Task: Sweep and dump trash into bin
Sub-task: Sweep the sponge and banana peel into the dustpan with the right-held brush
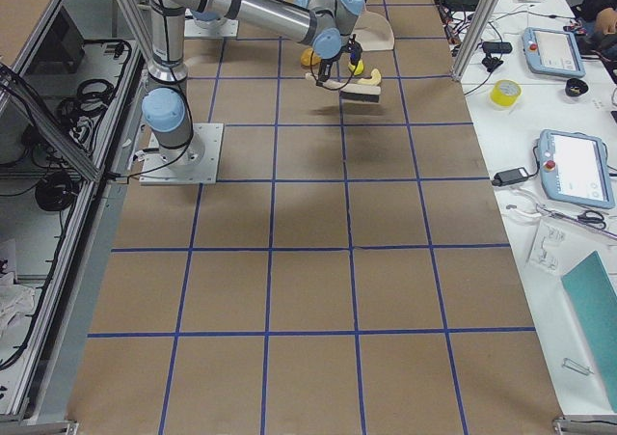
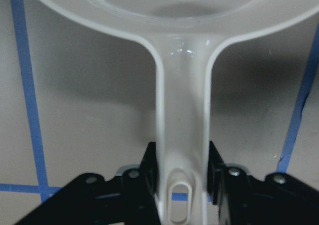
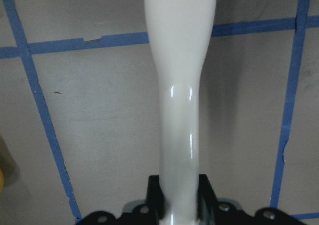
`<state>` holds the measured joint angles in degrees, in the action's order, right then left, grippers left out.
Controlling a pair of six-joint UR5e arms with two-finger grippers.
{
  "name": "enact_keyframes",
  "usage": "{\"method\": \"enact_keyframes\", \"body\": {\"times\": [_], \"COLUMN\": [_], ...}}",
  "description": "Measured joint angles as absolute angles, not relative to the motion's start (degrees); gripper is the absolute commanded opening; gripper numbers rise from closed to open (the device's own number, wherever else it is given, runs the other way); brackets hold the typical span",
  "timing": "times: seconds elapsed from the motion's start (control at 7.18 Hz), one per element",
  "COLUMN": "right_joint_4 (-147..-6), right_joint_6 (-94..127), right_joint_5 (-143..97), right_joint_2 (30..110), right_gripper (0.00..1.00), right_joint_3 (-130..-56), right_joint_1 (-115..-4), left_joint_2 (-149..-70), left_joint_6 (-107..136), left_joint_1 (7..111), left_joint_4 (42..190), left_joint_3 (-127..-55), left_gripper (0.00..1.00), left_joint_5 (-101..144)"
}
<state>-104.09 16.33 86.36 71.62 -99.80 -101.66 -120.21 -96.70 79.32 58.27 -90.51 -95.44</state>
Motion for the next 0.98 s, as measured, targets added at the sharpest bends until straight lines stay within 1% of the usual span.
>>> {"method": "enact_keyframes", "body": {"times": [0.42,0.98], "right_joint_4": [-108.83,-110.38], "right_joint_6": [17.97,25.46], "right_joint_5": [85.57,84.01], "right_joint_2": [69.14,63.92], "right_gripper": [0.0,0.0], "right_joint_3": [-99.32,-94.3], "right_joint_1": [-103.92,-108.78], "left_joint_2": [-120.34,-120.32], "left_joint_6": [-96.74,-96.74], "left_joint_1": [79.35,79.36], "left_joint_4": [58.28,58.27], "left_joint_3": [-90.52,-90.44], "left_gripper": [0.09,0.09], "left_joint_5": [-95.33,-95.32]}}
